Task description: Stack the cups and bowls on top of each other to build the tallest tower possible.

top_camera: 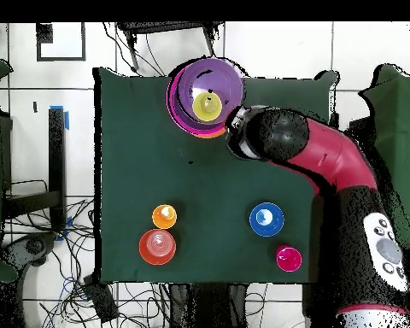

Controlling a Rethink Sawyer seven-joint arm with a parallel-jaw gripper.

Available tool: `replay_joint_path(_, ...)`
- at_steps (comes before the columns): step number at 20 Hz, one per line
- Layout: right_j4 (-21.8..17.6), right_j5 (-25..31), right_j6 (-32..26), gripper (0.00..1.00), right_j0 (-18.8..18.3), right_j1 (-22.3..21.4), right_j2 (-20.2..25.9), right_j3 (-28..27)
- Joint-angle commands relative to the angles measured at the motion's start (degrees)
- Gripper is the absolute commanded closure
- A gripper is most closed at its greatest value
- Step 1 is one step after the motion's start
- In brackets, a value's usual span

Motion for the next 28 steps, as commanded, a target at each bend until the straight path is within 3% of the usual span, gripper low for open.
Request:
replay_joint_path(1,-3.2,1.4,-1.1,0.0,-1.8,-1.2,0.0,11.1)
replay_joint_path(8,-4.4,-6.3,0.6,0.0,-4.5,1.1,0.1,17.3)
replay_joint_path(14,-5.8,-16.8,3.2,0.0,-6.8,2.6,-0.3,23.6)
replay_joint_path(23,-10.3,-26.4,2.5,0.0,-8.7,9.7,-1.8,23.7)
replay_joint_path(28,-12.0,-27.8,1.8,0.0,-9.8,12.2,-1.6,22.4)
